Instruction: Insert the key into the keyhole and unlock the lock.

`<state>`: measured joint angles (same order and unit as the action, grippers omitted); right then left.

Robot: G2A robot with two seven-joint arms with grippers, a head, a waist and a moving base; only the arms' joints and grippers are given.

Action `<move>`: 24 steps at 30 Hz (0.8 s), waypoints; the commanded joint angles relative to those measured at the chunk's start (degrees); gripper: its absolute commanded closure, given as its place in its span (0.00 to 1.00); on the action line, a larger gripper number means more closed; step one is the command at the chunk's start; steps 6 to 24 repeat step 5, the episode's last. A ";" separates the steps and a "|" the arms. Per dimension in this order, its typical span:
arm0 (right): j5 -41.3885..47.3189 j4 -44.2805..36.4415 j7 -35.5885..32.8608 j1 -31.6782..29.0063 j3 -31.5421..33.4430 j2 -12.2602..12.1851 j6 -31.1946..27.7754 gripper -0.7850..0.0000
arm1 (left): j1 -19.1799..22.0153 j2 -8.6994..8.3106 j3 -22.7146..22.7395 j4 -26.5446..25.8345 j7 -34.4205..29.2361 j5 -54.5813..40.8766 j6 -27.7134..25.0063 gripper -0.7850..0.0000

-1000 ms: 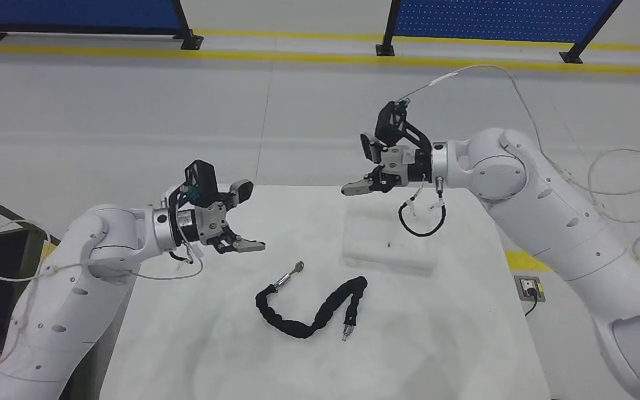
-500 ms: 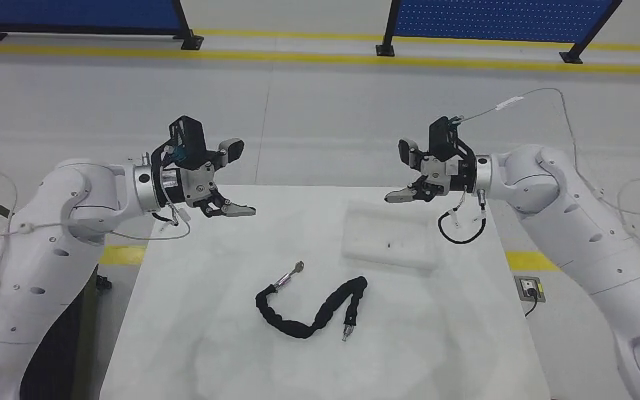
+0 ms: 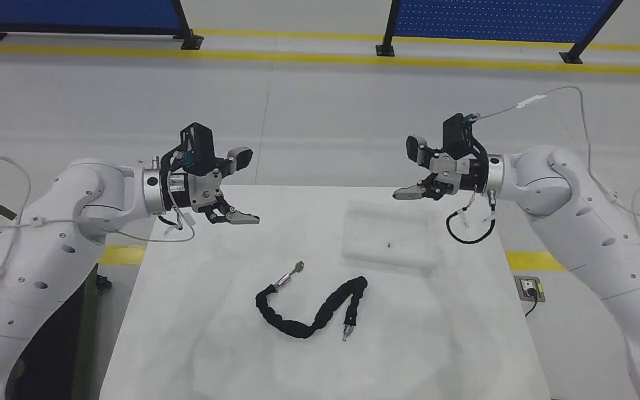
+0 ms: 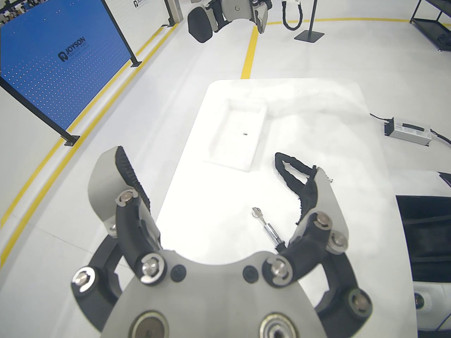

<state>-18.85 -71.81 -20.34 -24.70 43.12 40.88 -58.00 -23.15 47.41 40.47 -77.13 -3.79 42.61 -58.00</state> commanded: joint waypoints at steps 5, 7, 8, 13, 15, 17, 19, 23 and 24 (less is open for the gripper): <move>0.00 0.00 0.00 0.00 0.00 0.00 0.00 0.00 | 0.00 0.00 0.00 0.00 0.00 0.00 0.00 0.00; 0.00 0.00 0.00 0.00 0.00 0.00 0.00 0.00 | 0.00 0.00 0.00 0.00 0.00 0.00 0.00 0.00; 0.00 0.00 0.00 0.00 0.00 0.00 0.00 0.00 | 0.00 0.00 0.00 0.00 0.00 0.00 0.00 0.00; 0.00 0.00 0.00 0.00 0.00 0.00 0.00 0.00 | 0.00 0.00 0.00 0.00 0.00 0.00 0.00 0.00; 0.00 0.00 0.00 0.00 0.00 0.00 0.00 0.00 | 0.00 0.00 0.00 0.00 0.00 0.00 0.00 0.00; 0.00 0.00 0.00 0.00 0.00 0.00 0.00 0.00 | 0.00 0.00 0.00 0.00 0.00 0.00 0.00 0.00; 0.00 0.00 0.00 0.00 0.00 0.00 0.00 0.00 | 0.00 0.00 0.00 0.00 0.00 0.00 0.00 0.00; 0.00 0.00 0.00 0.00 0.00 0.00 0.00 0.00 | 0.00 0.00 0.00 0.00 0.00 0.00 0.00 0.00; 0.00 0.00 0.00 0.00 0.00 0.00 0.00 0.00 | 0.00 0.00 0.00 0.00 0.00 0.00 0.00 0.00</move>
